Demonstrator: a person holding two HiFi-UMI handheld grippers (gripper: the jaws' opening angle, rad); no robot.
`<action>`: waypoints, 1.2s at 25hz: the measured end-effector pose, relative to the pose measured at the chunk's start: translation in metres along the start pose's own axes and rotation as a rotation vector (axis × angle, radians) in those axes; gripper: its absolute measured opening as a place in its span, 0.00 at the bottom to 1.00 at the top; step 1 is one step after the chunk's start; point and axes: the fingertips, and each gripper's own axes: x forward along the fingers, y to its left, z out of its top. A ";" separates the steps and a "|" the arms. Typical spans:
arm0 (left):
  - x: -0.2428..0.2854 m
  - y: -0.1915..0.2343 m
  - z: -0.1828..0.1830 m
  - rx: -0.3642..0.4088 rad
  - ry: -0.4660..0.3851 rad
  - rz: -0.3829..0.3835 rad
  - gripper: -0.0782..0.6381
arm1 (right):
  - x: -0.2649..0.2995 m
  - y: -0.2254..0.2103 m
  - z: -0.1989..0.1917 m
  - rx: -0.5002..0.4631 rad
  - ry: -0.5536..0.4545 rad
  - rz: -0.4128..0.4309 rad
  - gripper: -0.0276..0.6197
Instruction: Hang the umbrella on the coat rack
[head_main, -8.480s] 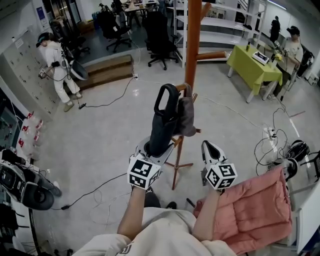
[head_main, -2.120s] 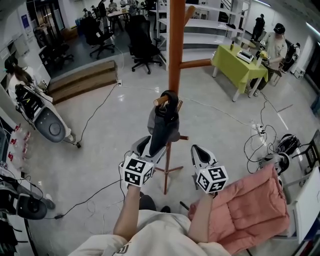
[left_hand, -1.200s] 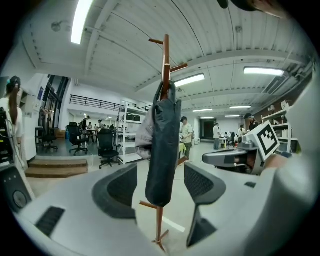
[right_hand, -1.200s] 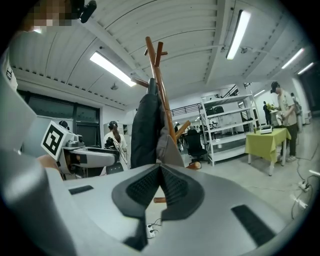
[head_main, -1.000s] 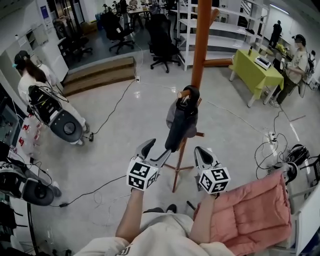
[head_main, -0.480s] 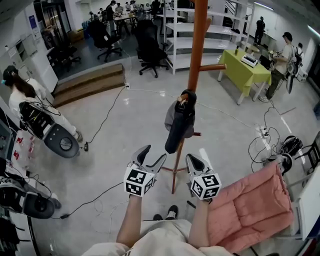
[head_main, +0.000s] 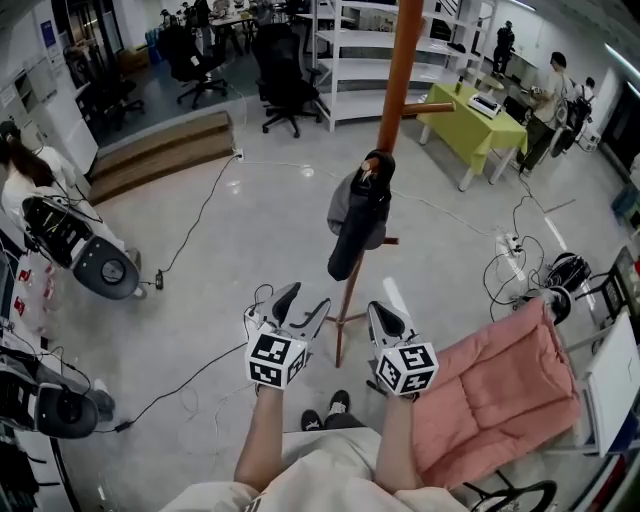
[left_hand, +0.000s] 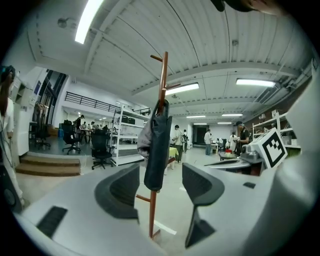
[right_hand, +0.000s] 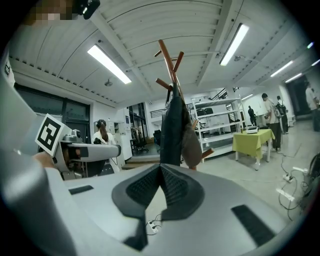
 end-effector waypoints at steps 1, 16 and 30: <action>-0.002 0.000 -0.001 -0.004 -0.007 0.003 0.48 | -0.002 0.002 -0.002 -0.002 0.001 -0.001 0.05; -0.035 -0.009 -0.012 -0.010 -0.073 0.044 0.19 | -0.028 0.019 -0.016 -0.023 -0.009 -0.011 0.05; -0.034 -0.017 -0.013 0.006 -0.069 0.009 0.12 | -0.037 0.017 -0.014 -0.019 -0.043 -0.041 0.05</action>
